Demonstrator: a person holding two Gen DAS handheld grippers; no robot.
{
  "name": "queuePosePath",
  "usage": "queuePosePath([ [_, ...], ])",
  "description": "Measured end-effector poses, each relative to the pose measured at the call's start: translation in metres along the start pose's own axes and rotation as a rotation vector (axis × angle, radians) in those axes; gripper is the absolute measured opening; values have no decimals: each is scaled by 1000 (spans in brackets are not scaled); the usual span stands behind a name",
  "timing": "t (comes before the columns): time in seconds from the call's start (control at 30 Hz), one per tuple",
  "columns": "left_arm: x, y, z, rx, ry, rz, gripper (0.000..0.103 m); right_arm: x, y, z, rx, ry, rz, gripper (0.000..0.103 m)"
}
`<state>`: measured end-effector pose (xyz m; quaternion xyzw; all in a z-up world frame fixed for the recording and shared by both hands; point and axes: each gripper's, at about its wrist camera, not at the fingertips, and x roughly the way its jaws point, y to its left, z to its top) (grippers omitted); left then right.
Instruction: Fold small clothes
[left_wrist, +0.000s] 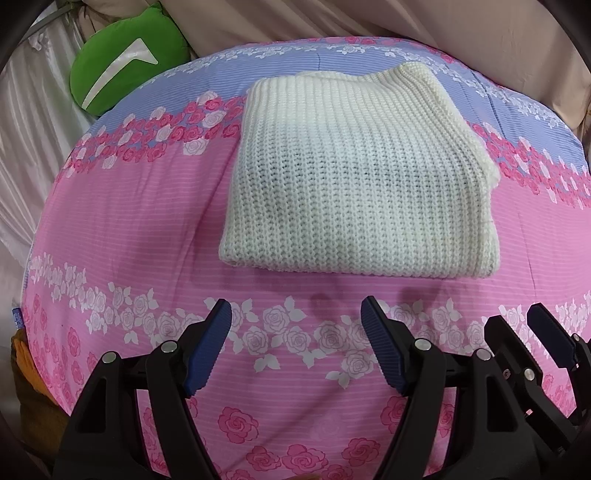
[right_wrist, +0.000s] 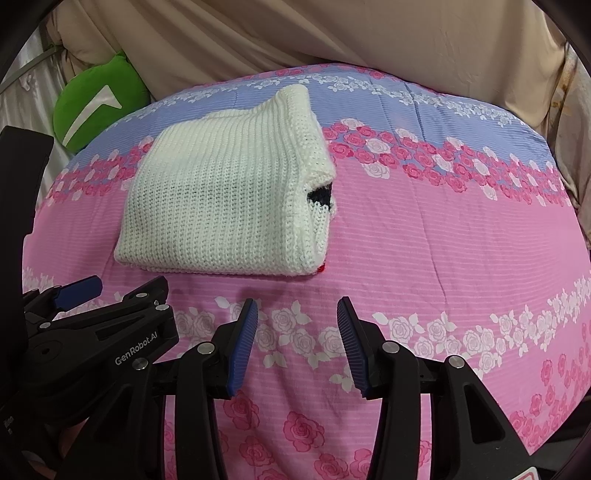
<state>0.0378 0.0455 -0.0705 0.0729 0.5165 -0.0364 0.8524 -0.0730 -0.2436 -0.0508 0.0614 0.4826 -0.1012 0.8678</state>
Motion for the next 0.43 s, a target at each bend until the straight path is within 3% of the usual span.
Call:
queuePosePath([
  [0.43,-1,0,1,-3,3,4,70,2,0,0,4,4,0,46],
])
